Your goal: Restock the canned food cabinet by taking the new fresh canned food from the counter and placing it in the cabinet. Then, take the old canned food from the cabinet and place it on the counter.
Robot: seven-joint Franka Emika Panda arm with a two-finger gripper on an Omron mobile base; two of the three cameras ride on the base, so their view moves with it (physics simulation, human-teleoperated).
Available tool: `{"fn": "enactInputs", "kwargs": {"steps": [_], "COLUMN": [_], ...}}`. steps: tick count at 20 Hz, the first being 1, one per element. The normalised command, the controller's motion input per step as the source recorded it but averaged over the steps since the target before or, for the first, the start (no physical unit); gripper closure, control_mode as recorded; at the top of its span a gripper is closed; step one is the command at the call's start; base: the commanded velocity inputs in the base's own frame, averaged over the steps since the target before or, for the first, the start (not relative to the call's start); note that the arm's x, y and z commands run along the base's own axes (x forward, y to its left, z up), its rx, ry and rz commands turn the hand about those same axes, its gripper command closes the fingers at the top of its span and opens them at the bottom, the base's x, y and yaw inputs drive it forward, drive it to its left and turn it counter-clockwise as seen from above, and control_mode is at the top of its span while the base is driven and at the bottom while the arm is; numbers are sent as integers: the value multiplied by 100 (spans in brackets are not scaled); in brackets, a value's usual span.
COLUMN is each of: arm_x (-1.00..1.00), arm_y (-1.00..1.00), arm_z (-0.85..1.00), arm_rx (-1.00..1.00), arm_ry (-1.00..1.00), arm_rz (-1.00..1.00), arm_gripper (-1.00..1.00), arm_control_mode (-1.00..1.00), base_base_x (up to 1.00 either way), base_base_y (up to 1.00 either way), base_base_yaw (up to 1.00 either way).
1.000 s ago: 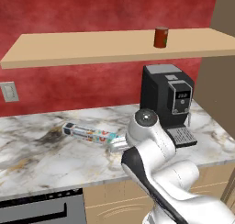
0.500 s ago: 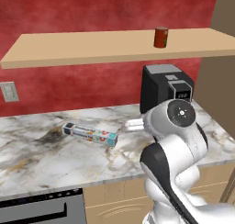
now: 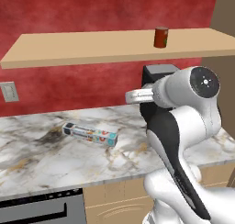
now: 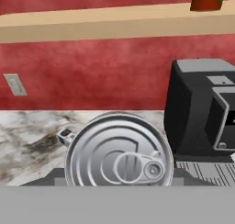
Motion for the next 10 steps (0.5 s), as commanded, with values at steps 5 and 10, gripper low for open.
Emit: {"fn": "enactInputs", "kwargs": {"steps": [5, 10], "arm_x": [30, 60], "arm_y": [0, 2], "arm_z": [100, 60], "arm_rx": [0, 0], "arm_ry": [1, 12], "arm_rz": [13, 11], "arm_gripper": [100, 100], "arm_control_mode": [-100, -100], "base_base_x": [0, 0], "base_base_y": [0, 0], "base_base_yaw": [0, 0]}}
